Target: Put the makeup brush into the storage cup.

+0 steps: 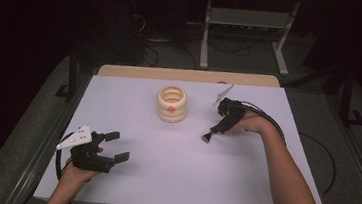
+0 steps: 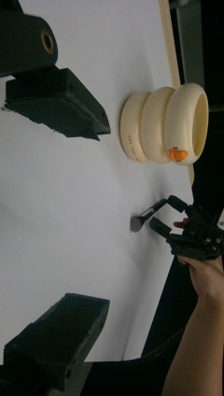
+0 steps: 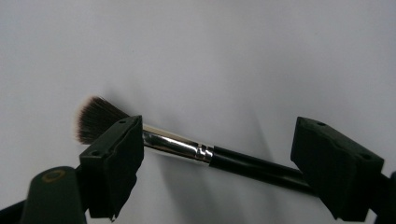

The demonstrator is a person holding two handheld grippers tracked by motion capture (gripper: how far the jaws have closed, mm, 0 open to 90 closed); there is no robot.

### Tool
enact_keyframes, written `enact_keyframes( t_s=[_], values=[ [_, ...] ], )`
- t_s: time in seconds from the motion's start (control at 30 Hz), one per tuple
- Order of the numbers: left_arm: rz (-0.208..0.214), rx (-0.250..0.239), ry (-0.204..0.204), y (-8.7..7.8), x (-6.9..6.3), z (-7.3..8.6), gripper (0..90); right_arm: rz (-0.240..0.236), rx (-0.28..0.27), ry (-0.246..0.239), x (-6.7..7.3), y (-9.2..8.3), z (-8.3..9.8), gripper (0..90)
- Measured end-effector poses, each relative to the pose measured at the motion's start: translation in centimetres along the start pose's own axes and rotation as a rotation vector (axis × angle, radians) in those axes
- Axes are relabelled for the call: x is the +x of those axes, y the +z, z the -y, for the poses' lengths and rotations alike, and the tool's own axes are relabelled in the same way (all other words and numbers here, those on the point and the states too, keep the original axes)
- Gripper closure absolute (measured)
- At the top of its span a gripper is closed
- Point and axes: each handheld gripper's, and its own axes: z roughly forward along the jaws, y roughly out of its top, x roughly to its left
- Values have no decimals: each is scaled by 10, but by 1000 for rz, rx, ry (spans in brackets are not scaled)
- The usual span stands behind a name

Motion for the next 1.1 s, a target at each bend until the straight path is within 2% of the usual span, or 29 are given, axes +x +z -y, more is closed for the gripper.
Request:
enact_keyframes(
  t_s=[0.3, 0.43, 1.1],
  values=[
    [-1, -1, -5, 0, -1, 0, 133, 4, 30, -17, -1, 3, 0, 170],
    [-1, 1, -1, 0, -1, 0, 133, -2, 35, -24, -1, 5, 2, 204],
    [2, 2, 1, 0, -1, 0, 133, -13, 44, -39, 0, 3, 6, 251]
  ],
)
